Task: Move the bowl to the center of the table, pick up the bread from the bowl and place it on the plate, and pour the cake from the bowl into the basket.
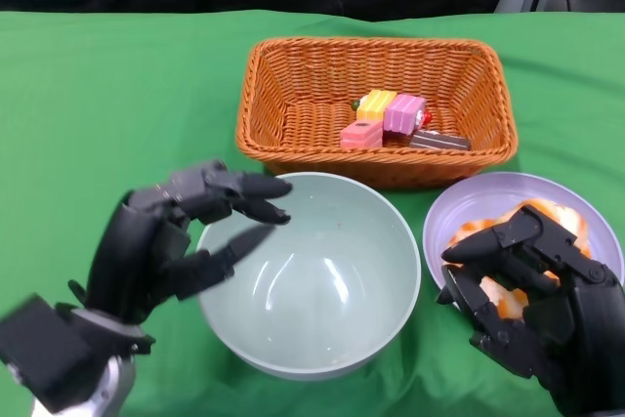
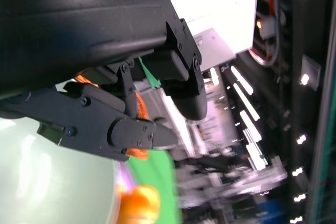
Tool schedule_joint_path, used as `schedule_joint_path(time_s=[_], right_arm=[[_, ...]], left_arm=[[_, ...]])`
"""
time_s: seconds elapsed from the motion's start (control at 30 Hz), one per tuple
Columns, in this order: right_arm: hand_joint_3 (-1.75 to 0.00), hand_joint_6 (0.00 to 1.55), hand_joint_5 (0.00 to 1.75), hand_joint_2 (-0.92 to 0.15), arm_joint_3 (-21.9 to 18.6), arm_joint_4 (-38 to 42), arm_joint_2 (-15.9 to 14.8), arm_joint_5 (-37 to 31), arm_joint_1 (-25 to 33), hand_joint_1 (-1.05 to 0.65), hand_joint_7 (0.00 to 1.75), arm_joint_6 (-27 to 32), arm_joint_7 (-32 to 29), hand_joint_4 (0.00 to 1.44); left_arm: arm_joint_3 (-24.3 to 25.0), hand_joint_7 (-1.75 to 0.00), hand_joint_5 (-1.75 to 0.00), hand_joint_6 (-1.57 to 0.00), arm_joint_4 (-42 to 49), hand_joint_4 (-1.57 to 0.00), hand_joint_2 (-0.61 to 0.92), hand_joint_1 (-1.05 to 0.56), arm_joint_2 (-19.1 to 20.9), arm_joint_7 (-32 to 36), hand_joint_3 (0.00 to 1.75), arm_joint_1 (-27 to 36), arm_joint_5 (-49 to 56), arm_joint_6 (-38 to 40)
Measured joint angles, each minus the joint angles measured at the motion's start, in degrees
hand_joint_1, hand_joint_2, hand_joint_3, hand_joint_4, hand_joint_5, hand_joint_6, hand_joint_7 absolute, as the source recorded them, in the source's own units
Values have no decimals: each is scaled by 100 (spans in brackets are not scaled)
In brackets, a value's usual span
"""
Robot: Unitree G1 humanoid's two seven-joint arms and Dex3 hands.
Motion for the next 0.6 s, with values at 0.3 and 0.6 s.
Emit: schedule_joint_path(time_s=[0.3,0.6], right_arm=[[-57,64,153,-71,-85,301,-120,290,-26,-19,122,-188,296,68],[-75,63,152,-61,-48,288,-129,345,152,-18,126,-273,467,70]], left_arm=[[621,-136,-168,-83,-650,-76,84,-5,-200,-1442,56,92,-1205,2297],[918,-140,-159,-87,-387,-85,56,2,-629,-2559,110,230,-1087,2488]])
